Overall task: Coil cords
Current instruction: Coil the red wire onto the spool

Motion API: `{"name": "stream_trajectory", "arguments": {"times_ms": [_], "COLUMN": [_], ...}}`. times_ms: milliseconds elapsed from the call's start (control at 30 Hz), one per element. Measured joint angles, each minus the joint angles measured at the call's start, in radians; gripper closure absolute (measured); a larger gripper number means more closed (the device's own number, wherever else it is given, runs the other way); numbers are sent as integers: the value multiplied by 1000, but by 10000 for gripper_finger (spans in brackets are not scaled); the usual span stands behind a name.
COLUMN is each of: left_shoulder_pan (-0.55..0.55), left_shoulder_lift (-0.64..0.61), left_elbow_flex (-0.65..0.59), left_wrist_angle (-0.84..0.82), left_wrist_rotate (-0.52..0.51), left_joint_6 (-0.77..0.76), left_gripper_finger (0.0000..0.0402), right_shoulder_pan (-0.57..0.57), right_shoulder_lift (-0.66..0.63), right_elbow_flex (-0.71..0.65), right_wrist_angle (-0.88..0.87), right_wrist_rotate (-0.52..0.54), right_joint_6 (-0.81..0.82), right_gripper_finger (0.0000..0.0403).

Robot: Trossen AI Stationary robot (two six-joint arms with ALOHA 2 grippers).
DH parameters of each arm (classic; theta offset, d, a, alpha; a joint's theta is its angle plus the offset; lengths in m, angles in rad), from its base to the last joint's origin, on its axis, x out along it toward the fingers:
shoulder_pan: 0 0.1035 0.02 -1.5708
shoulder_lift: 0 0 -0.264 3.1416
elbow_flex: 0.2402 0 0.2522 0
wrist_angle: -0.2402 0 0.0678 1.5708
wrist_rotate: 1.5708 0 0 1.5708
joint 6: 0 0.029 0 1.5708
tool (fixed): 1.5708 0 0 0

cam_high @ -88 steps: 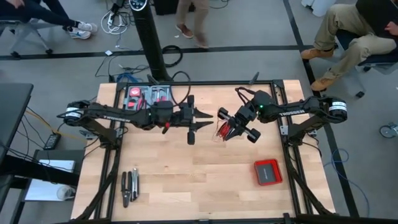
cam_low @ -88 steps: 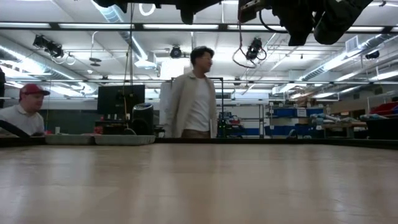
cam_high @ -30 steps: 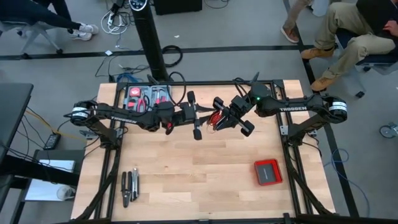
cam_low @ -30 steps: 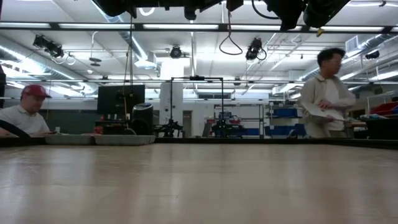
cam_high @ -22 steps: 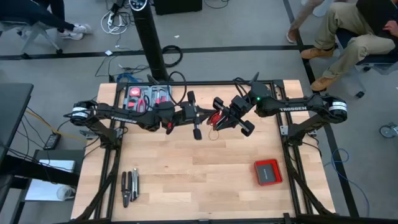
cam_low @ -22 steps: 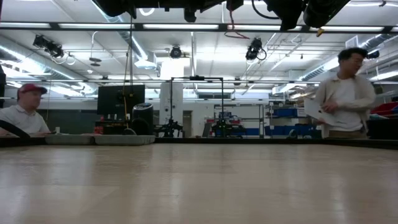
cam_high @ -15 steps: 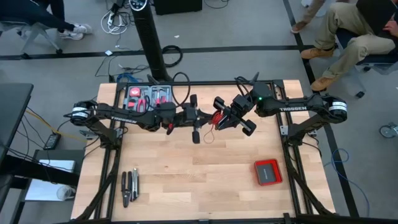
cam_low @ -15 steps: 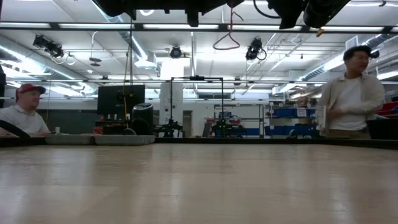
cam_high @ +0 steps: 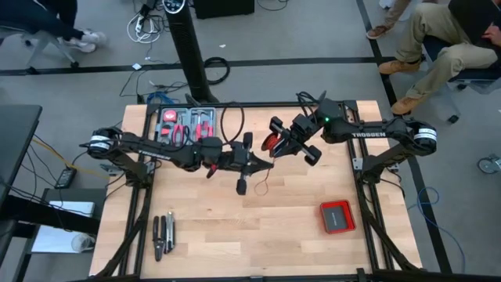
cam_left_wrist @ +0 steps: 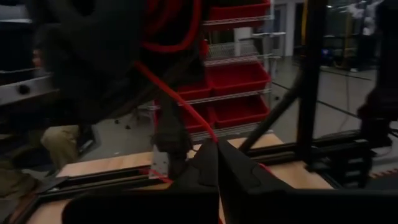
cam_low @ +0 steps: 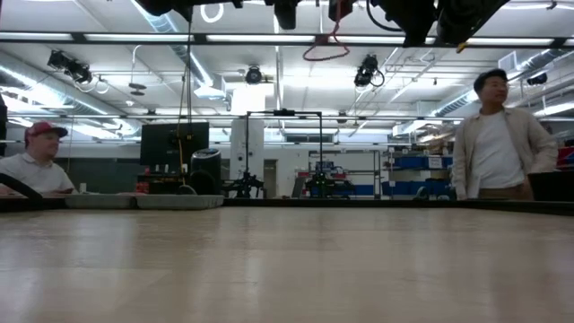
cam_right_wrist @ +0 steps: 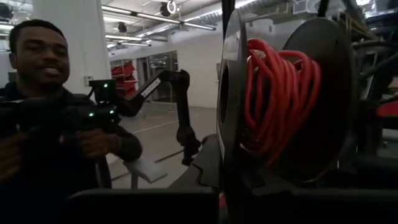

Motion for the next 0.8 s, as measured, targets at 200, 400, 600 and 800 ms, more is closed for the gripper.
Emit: {"name": "stream_trajectory", "arguments": {"times_ms": [200,400,600,800], "left_shoulder_pan": [-8,-10,-11,-11], "left_shoulder_lift": [-19,-84,-168,-192], "left_elbow_flex": [0,0,0,0], "left_wrist_angle": [-92,-238,-369,-484], "left_wrist_rotate": [6,14,20,-6], "left_joint_6": [-1,-20,-20,7], "left_gripper_finger": [401,401,401,401], "right_shoulder_pan": [-23,-29,-30,-30], "right_shoulder_lift": [0,0,0,0], "right_elbow_flex": [0,0,0,0], "right_wrist_angle": [-58,-153,-288,-379], "right_wrist_rotate": [-30,-33,-36,-55], "right_joint_6": [10,-12,-49,-19], "right_gripper_finger": [401,401,401,401]}}
